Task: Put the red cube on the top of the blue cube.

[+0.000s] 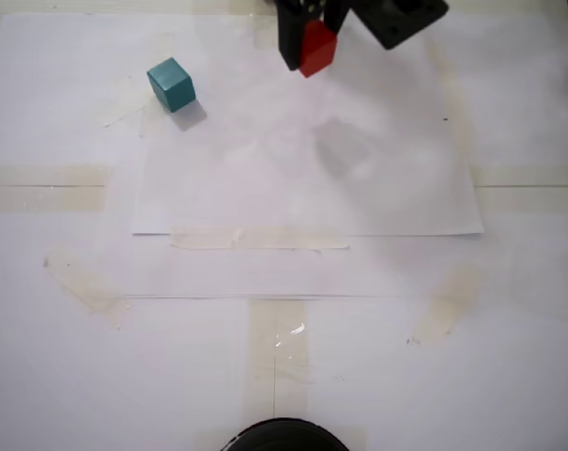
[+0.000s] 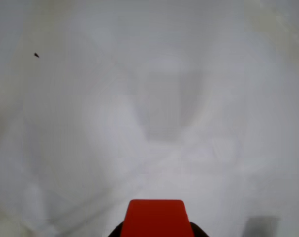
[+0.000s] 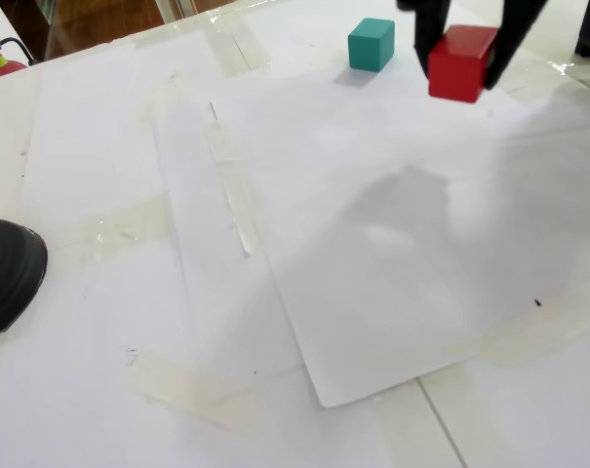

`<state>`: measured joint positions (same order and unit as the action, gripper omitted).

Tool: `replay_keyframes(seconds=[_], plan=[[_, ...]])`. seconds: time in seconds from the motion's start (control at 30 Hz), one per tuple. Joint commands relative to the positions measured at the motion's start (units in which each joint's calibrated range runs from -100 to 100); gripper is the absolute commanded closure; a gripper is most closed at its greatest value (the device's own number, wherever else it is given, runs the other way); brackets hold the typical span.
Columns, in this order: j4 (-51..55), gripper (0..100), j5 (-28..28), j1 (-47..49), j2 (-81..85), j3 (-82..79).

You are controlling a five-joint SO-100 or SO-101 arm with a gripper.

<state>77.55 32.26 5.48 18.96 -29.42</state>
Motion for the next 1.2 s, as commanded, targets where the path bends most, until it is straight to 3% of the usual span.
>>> replay_keyframes(seconds=[0.0,0.5,1.17], plan=[[2.23,90,-4.74,-9.04,3.96,6.58],[2.06,90,-15.48,-27.51,1.38,12.85],[-11.71,91,-24.62,-31.75,-3.16,5.95]])
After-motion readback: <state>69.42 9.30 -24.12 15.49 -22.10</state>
